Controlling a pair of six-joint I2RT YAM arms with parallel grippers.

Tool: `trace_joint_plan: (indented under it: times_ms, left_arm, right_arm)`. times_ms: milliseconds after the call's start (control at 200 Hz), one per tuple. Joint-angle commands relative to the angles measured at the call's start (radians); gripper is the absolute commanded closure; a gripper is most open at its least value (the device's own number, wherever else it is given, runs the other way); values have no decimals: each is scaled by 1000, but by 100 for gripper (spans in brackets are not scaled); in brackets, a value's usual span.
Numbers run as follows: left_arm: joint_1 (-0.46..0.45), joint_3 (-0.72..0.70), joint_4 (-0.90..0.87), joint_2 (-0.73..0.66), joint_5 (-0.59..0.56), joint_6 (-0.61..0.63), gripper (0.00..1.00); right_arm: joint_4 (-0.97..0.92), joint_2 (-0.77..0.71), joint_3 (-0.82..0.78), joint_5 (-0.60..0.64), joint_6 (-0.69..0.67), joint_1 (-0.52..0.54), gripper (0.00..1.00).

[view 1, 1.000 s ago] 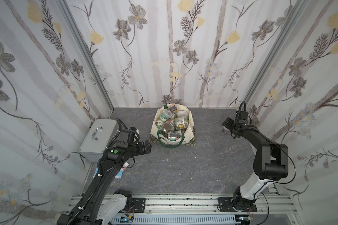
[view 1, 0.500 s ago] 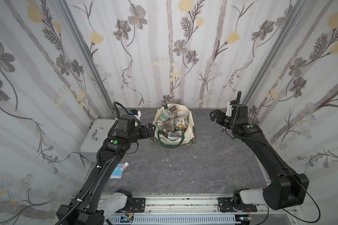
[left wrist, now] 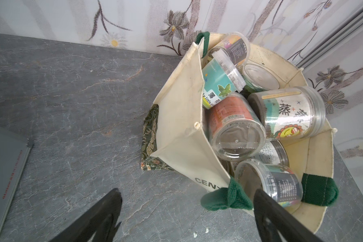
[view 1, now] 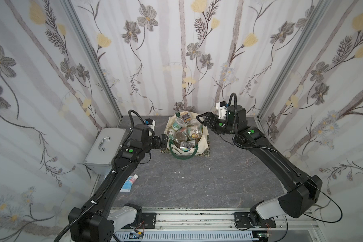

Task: Take out the seed jars from the canvas bag
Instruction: Pick up the seed jar from the canvas bag.

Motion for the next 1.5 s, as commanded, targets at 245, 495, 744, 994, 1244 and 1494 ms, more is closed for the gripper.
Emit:
trace_joint_plan:
  times_ms: [245,495,744,994,1244,1494]
  left_arm:
    - [18,25,20,17,32,-11,0]
    - [23,30,11,15,41,-16,0]
    - [30,30,9,8,55,-20,0]
    - [34,28,7,-1,64,-25,0]
    - [39,27,7,-7,70,-29,0]
    - [47,25,10,-3,81,-35,0]
  right_arm:
    - [140,97,34,89,369,99,0]
    - [128,153,33,100,491,96,0]
    - [90,190,38,134,560,87,0]
    - [-50,226,61,166,626,55,0]
    - [-205,259,107,216,641,32,0]
    - [-284,268,110,274,640,21,0]
